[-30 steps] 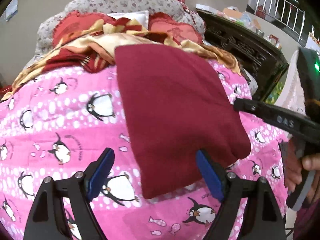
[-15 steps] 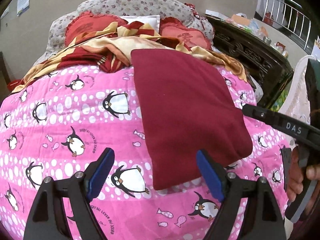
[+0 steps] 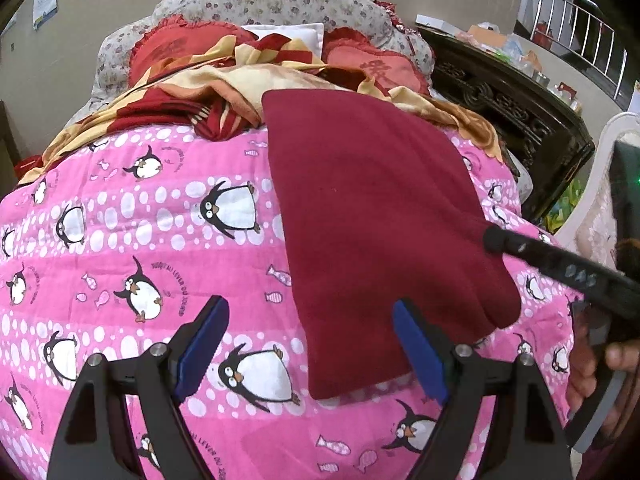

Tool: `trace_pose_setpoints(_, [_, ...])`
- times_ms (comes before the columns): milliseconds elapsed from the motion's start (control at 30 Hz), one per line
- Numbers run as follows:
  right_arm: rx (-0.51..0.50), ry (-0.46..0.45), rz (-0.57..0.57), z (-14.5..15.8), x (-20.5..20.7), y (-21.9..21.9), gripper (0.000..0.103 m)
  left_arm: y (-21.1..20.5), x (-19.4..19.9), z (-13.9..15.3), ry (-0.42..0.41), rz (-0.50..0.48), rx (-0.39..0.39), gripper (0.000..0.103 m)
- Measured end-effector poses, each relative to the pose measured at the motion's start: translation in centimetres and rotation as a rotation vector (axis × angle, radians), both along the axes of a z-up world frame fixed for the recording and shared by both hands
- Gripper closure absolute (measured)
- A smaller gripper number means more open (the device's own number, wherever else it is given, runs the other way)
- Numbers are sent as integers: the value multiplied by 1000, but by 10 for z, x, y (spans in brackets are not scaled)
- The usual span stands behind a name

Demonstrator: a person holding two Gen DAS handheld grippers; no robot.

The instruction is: Fold small clothes

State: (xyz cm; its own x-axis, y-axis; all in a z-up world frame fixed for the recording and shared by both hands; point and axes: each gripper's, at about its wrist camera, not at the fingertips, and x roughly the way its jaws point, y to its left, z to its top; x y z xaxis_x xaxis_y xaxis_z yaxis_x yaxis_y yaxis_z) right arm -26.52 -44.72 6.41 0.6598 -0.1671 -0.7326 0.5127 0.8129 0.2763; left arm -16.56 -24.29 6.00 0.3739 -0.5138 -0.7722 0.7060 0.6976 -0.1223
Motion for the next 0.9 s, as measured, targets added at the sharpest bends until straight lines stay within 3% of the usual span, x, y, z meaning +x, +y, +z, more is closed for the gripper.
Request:
trace_pose_setpoints(133, [-25, -17, -18, 8, 8, -7, 56, -5, 6, 0, 13, 5, -12, 16])
trace_pose_setpoints(233, [-19, -5, -44, 3, 20, -22, 56, -7, 11, 1, 23, 7, -23, 16])
trace_pose_setpoints(300, [37, -7, -62, -5, 28, -37, 56, -10, 15, 1, 32, 9, -30, 16])
trace_pose_setpoints(333, [75, -9, -49, -9, 32, -41, 59, -13, 18, 2, 41, 7, -37, 16])
trace_pose_setpoints(367, [119, -12, -26, -14, 36, -45, 79, -14, 21, 2, 49, 5, -44, 16])
trace_pose_setpoints(400, [151, -31, 3, -15, 38, -46, 93, -15, 24, 3, 57, 3, -54, 16])
trace_pose_setpoints(433, [128, -37, 5, -12, 36, -44, 97, -15, 26, 5, 64, 2, -69, 16])
trace_pose_setpoints(533, [38, -36, 35, -4, 30, -37, 100, -16, 35, 6, 90, 4, -123, 12])
trace_pose_setpoints(633, [85, -30, 17, -16, 31, -47, 100, -23, 48, 0, 135, -3, -168, 11])
trace_pose_setpoints(700, [126, -86, 13, -17, 24, -50, 100, -27, 56, -8, 167, 0, -175, 11])
trace_pose_setpoints(733, [124, -113, 17, -16, 21, -50, 97, -31, 61, -15, 197, -7, -178, 11])
trace_pose_setpoints(800, [102, -156, 7, -15, 14, -52, 75, -38, 67, -23, 241, -27, -180, 11])
trace_pose_setpoints(833, [100, -150, -13, -17, 14, -57, 45, -42, 71, -28, 263, -33, -182, 11])
trace_pose_setpoints(867, [115, -153, -41, -21, 13, -63, 28, -44, 72, -31, 272, -37, -186, 10])
trace_pose_setpoints(900, [143, -169, -64, -26, 10, -70, 27, -46, 74, -32, 279, -40, -192, 10])
